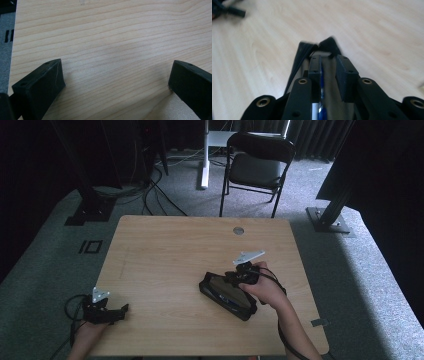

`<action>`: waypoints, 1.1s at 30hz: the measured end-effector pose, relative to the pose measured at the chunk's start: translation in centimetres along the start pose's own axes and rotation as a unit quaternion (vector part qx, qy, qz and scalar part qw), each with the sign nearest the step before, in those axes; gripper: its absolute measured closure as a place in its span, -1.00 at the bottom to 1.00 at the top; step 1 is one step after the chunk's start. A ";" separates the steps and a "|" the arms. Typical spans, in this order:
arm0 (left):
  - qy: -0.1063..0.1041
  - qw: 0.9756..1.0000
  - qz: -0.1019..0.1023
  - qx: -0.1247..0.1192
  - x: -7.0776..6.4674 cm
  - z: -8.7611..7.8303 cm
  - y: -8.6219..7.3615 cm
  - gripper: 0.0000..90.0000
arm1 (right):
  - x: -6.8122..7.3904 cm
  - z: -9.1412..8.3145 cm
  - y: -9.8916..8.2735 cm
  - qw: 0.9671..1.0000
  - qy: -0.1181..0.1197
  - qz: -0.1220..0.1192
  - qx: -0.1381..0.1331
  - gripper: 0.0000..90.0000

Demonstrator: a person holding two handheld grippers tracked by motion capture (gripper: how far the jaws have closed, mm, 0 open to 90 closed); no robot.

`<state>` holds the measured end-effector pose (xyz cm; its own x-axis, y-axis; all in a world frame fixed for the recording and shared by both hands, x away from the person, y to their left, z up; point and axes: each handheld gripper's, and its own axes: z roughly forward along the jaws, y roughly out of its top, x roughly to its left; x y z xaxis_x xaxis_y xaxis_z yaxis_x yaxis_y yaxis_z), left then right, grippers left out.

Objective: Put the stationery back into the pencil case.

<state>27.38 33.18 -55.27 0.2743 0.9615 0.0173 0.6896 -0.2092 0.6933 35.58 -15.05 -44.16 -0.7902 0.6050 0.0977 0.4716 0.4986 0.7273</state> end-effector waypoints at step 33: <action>0.000 1.000 0.000 0.000 0.0 0.0 0.0 -0.99 | -6.3 0.6 -1.8 0.978 -0.165 0.110 -0.056 0.58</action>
<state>27.38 33.18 -55.27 0.2742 0.9615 0.0171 0.6898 -0.2090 0.6932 39.95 -19.39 -46.52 -0.4953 0.8674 0.0488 0.5563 0.2735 0.7847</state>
